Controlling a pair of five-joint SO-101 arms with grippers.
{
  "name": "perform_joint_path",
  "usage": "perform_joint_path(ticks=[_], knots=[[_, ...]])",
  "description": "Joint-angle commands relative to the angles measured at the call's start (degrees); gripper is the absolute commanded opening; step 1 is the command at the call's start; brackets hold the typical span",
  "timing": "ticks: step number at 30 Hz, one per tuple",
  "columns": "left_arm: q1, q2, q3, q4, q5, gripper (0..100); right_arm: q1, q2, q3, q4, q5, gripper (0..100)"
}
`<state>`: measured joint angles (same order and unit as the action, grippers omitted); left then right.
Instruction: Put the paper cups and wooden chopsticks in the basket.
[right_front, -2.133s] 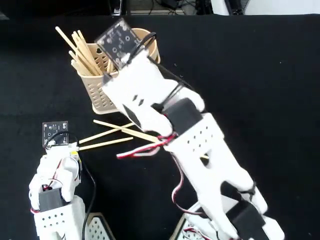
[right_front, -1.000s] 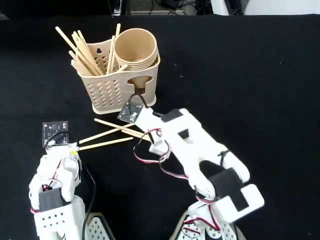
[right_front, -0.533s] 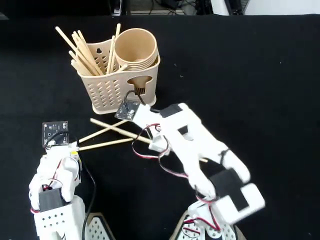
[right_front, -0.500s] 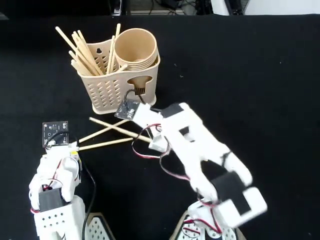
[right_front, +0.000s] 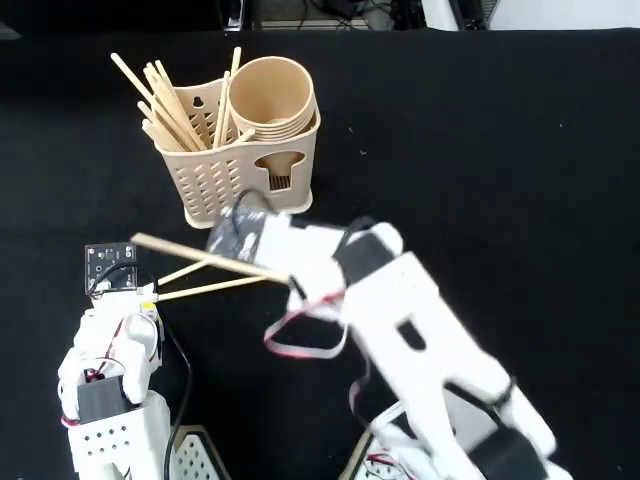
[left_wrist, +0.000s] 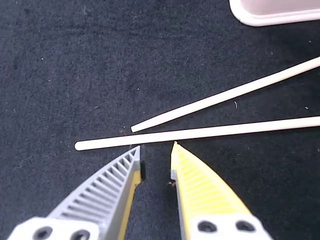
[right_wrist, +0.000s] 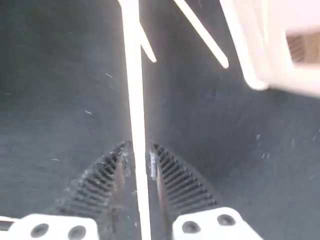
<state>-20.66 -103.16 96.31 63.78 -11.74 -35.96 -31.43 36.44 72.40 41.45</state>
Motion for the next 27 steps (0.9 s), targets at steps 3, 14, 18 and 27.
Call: perform_joint_path(ticks=[3, 14, 18, 27], knots=[[0.92, -0.88, 0.48, -0.09, -0.44, 11, -5.89, -8.4, -11.74, 0.44, -9.85, 1.2], [0.92, -0.88, 0.48, -0.09, -0.44, 11, -5.19, -2.77, -22.9, -26.55, -19.96, 1.2], [0.92, -0.88, 0.48, -0.09, -0.44, 11, -5.19, -0.04, -22.9, -46.77, -28.75, 1.2], [0.92, -0.88, 0.48, -0.09, -0.44, 11, -3.34, 16.13, -24.84, -76.57, -30.77, 1.2]])
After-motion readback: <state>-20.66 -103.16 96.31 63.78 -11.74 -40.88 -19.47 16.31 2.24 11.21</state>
